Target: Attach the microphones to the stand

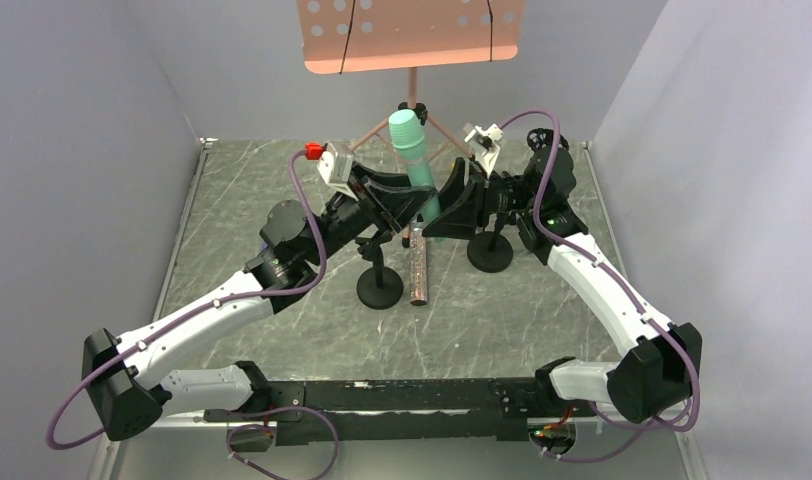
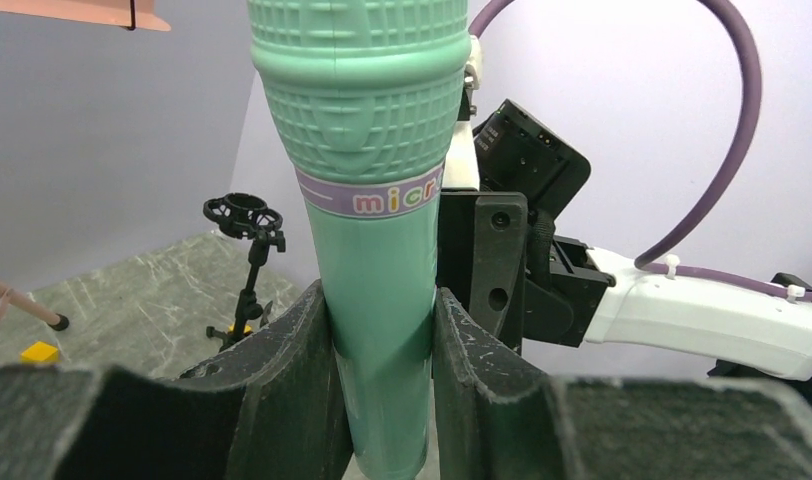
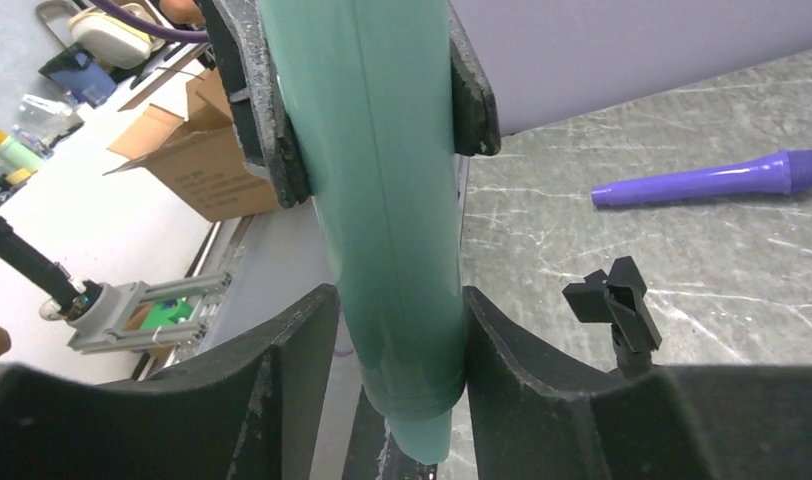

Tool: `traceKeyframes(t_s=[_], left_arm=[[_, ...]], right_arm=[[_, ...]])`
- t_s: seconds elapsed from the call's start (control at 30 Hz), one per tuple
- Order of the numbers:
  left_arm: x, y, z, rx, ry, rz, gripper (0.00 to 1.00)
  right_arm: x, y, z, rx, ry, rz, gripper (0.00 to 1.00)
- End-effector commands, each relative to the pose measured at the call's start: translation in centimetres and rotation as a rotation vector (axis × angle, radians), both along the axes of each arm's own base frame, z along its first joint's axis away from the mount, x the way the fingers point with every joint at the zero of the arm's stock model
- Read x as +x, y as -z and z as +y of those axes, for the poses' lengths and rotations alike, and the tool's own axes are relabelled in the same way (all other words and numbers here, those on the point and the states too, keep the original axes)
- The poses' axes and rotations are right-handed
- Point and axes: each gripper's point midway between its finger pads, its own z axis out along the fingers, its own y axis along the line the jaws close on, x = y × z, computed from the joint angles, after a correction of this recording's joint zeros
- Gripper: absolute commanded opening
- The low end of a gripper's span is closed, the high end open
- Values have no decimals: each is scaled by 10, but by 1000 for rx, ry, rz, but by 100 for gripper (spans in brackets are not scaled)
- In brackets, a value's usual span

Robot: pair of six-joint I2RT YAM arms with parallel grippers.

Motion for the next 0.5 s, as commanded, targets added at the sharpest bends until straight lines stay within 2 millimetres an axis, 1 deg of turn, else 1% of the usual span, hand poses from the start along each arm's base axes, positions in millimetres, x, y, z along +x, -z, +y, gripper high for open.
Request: traceKeyframes(t_s=[0.0, 0.1, 0.17, 0.2, 0.23, 0.33, 0.37, 0.4, 0.43, 0.47], left_arm=[[-7, -25, 8, -87, -3, -52, 7], [-7, -24, 6, -87, 4, -50, 7], [-8, -24, 6, -88, 8, -50, 10], [-9, -24, 6, -82, 15, -49, 16], [-10, -21, 5, -75, 23, -48, 27], [-19, -20, 12, -55, 35, -72, 67], [-21, -15, 13, -35, 41, -77, 79], [-26, -13, 18, -21, 46, -90, 90], [-28, -8, 23, 4, 47, -94, 97], [-29, 2, 26, 43, 49, -88, 99]], right_arm=[[-7, -10, -2, 19, -37, -58, 47], [-7, -7, -1, 13, -50, -57, 24], [-8, -6, -1, 8, -58, -57, 14], [-8, -6, -2, 5, -59, -62, 11], [-7, -5, -3, -2, -57, -62, 9], [-3, -1, -7, -22, -31, -100, 6], [-1, 1, -9, -28, -23, -117, 5], [1, 3, -11, -32, -12, -131, 5], [2, 5, -14, -36, -4, -145, 5], [4, 6, -16, -39, 6, -169, 5]])
